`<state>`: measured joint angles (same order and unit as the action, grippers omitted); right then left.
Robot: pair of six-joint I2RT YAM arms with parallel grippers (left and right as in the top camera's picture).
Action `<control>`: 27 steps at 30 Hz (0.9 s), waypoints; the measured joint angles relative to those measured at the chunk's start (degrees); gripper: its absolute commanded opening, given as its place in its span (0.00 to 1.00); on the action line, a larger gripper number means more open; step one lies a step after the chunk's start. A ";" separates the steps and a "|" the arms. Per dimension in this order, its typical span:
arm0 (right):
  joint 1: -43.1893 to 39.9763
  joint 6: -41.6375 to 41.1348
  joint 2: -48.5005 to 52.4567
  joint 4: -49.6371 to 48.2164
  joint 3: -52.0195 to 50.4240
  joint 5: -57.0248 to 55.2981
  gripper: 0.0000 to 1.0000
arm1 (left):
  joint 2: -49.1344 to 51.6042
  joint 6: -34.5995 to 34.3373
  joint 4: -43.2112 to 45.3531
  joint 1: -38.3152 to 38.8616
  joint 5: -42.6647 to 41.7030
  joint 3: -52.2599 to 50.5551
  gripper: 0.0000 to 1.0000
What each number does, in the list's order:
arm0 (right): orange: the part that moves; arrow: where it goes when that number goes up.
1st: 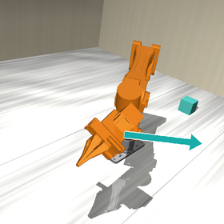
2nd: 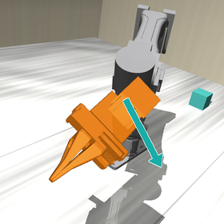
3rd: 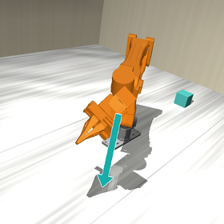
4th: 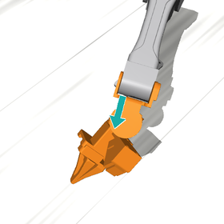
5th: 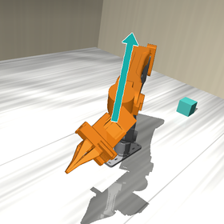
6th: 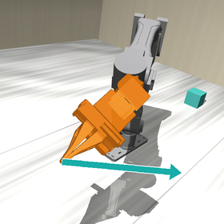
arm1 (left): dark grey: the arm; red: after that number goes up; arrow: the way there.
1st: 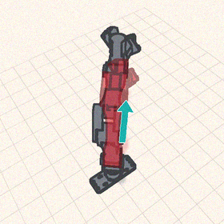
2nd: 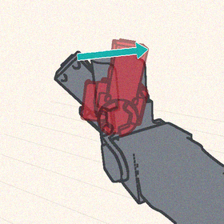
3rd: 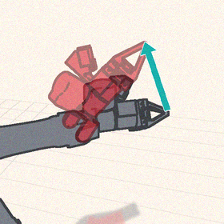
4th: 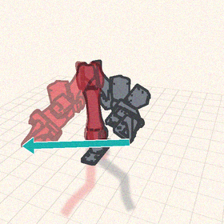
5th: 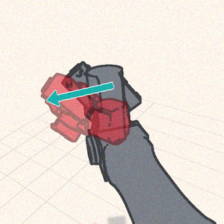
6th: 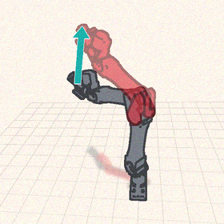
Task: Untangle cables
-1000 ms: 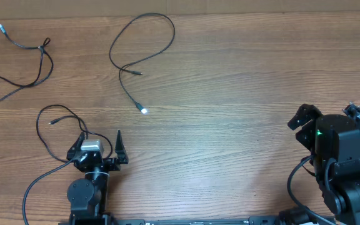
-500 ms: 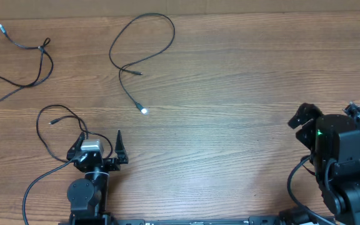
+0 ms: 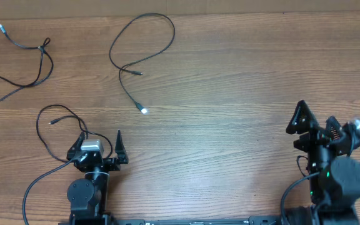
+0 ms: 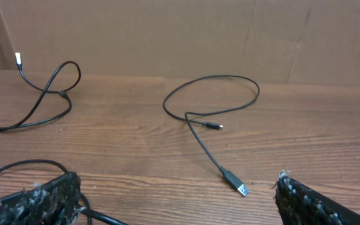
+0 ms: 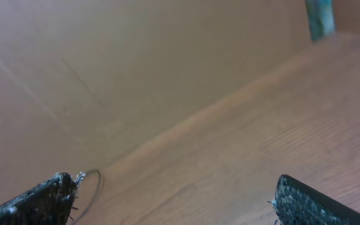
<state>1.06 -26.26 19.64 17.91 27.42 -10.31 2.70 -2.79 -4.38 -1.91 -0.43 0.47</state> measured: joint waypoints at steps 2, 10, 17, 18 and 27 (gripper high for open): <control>-0.68 1.03 -3.13 -2.60 -3.34 1.03 1.00 | 0.00 0.00 0.00 0.00 -0.02 0.00 1.00; -5.57 2.60 -12.50 -5.44 -11.98 5.81 1.00 | 0.00 0.00 0.00 0.00 -0.02 0.00 1.00; -5.95 2.80 -16.90 -11.50 -16.26 8.76 1.00 | 0.00 0.00 0.00 0.00 0.00 0.00 1.00; -5.95 2.82 -17.42 -12.68 -17.11 9.33 1.00 | 0.00 0.00 0.00 0.00 -0.02 0.00 1.00; -5.95 2.99 -18.80 -14.34 -19.32 11.39 1.00 | 0.00 0.00 0.00 0.00 -0.02 0.00 0.99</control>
<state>-4.89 -23.27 0.84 3.57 8.10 1.08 2.70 -2.79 -4.38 -1.91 -0.45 0.47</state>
